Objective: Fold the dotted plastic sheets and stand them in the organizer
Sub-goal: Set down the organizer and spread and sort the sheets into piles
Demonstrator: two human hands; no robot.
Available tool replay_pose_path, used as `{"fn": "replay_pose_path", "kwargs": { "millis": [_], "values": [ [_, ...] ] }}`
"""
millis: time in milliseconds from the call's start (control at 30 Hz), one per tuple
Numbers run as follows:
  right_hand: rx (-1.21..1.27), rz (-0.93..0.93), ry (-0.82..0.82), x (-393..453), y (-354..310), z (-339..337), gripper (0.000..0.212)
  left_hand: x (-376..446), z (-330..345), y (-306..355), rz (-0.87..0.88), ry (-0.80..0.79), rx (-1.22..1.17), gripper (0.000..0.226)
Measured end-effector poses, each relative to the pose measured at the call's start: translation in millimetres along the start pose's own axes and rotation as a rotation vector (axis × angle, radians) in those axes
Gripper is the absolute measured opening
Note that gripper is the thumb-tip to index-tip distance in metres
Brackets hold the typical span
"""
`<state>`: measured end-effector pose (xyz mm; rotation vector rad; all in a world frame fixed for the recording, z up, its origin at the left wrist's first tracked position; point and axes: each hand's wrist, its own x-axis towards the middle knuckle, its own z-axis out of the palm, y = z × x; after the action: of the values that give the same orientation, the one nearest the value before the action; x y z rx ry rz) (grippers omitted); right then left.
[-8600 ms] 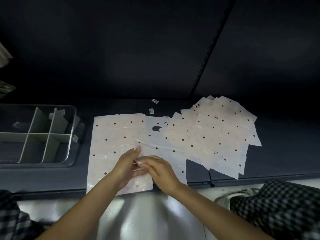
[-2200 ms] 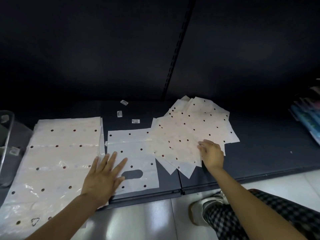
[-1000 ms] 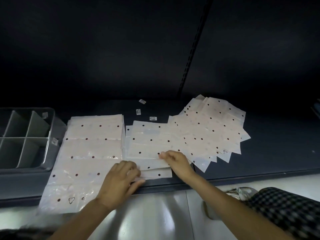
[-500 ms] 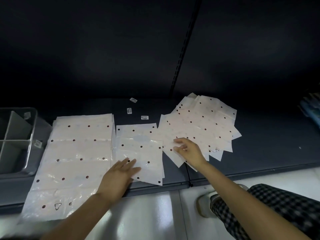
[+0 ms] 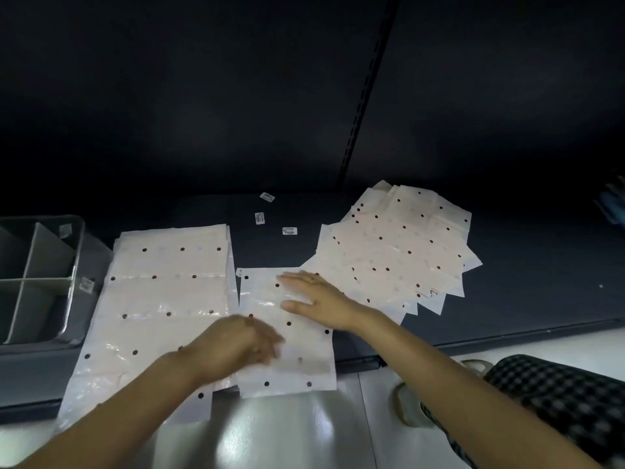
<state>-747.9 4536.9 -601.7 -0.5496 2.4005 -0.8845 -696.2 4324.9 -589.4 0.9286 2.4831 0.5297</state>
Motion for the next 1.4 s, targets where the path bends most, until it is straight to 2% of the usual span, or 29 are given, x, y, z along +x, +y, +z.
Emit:
{"fn": "replay_pose_path", "kwargs": {
  "millis": [67,133,200,267,333,433,567,733,900,967,1100,1167,1200,1267,1300,1400],
  "values": [
    [-0.091,0.134,0.267,-3.3,30.6,-1.2,0.058,-8.8,22.8,-2.7,-0.072,-0.192,-0.031,0.055],
    [-0.166,0.342,0.482,-11.2,67.6,-14.3,0.064,-14.2,39.8,-3.6,-0.102,-0.269,-0.022,0.081],
    [-0.214,0.551,0.542,-25.1,105.0,-29.1,0.072,-13.2,48.9,-4.9,-0.111,-0.234,0.043,0.086],
    [-0.258,0.656,0.490,-41.6,133.7,-39.7,0.073,-7.1,53.5,-4.2,-0.123,-0.166,0.111,0.083],
    [-0.259,0.638,0.530,-54.4,149.2,-44.6,0.059,0.7,56.7,-3.3,-0.160,-0.115,0.160,0.080],
    [-0.238,0.576,0.760,-60.3,151.5,-49.0,0.027,9.3,60.3,-1.8,-0.232,-0.065,0.177,0.069],
    [0.000,0.531,0.890,-59.0,138.1,-52.6,0.027,10.0,67.1,4.7,-0.277,-0.023,0.119,0.067],
    [0.372,0.380,0.865,-44.4,106.1,-46.6,0.003,4.3,66.8,15.6,-0.313,0.020,-0.083,0.061],
    [0.550,0.245,0.828,-39.4,69.8,-30.8,0.007,5.7,49.1,23.0,-0.327,0.215,-0.356,0.047],
    [0.459,0.191,0.780,-39.2,52.8,-20.9,0.011,6.2,34.9,27.1,-0.342,0.291,-0.547,0.046],
    [0.232,0.097,0.453,-37.1,10.9,9.7,0.022,18.4,2.1,28.8,-0.466,0.441,-1.038,0.035],
    [0.109,0.030,0.281,-34.4,-7.3,27.3,0.017,20.5,-12.3,22.8,-0.562,0.425,-1.284,0.042],
    [0.049,-0.018,0.205,-32.9,-13.1,37.0,0.027,19.5,-16.9,18.0,-0.579,0.393,-1.366,0.046],
    [-0.001,-0.125,0.084,-33.1,-19.7,55.3,0.045,15.2,-20.0,8.0,-0.604,0.317,-1.334,0.050],
    [-0.033,-0.160,0.026,-33.3,-19.4,61.3,0.047,12.3,-18.1,3.8,-0.634,0.307,-1.264,0.045],
    [-0.173,-0.264,0.053,-36.2,-12.7,62.4,0.041,3.3,-8.4,-7.7,-0.701,0.431,-1.119,0.020]
  ]
}}
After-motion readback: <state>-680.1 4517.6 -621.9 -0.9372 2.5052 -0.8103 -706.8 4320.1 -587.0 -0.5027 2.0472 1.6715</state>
